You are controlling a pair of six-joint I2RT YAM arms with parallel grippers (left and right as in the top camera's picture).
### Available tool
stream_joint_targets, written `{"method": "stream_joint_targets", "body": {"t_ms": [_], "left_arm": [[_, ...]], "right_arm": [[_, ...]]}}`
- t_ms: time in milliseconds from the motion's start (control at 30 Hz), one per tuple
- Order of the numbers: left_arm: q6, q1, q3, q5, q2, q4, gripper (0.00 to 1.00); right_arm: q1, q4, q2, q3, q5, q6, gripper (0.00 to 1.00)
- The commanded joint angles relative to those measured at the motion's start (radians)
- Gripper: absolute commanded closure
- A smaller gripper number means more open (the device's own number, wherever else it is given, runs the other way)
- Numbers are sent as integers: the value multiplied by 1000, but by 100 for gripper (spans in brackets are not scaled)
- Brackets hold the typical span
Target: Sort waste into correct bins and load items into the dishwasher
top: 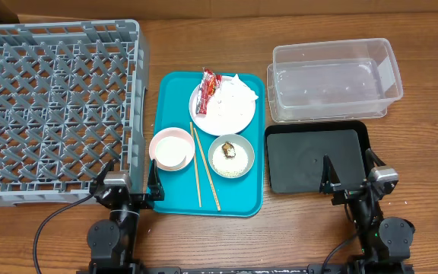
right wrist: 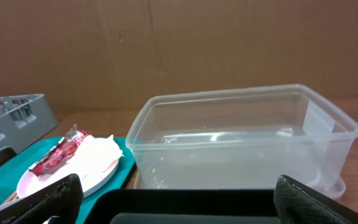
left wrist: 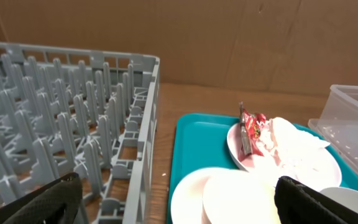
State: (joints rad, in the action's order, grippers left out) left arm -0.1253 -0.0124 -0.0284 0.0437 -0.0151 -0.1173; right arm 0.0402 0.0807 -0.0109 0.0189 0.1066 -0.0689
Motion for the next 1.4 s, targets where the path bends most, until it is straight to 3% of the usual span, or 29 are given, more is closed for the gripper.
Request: {"method": "stream_joint_targets", "body": {"t_ms": [0, 300, 733, 933, 1200, 1367], "left_arm": [[-28, 6, -73, -3, 2, -49, 0], [-5, 6, -307, -2, -202, -257, 0], [-2, 6, -612, -3, -587, -527, 0], [-2, 6, -661, 0, -607, -591, 0], [-1, 6, -664, -3, -607, -602, 0], [-2, 6, -664, -52, -607, -604, 0]], "right_arm": [[4, 29, -6, 53, 2, -83, 0], [4, 208, -188, 258, 7, -122, 0], [4, 566, -741, 747, 28, -106, 0], [4, 695, -949, 951, 47, -111, 0], [5, 586, -1055, 975, 245, -114, 0], [21, 680, -1157, 1070, 245, -115, 0]]}}
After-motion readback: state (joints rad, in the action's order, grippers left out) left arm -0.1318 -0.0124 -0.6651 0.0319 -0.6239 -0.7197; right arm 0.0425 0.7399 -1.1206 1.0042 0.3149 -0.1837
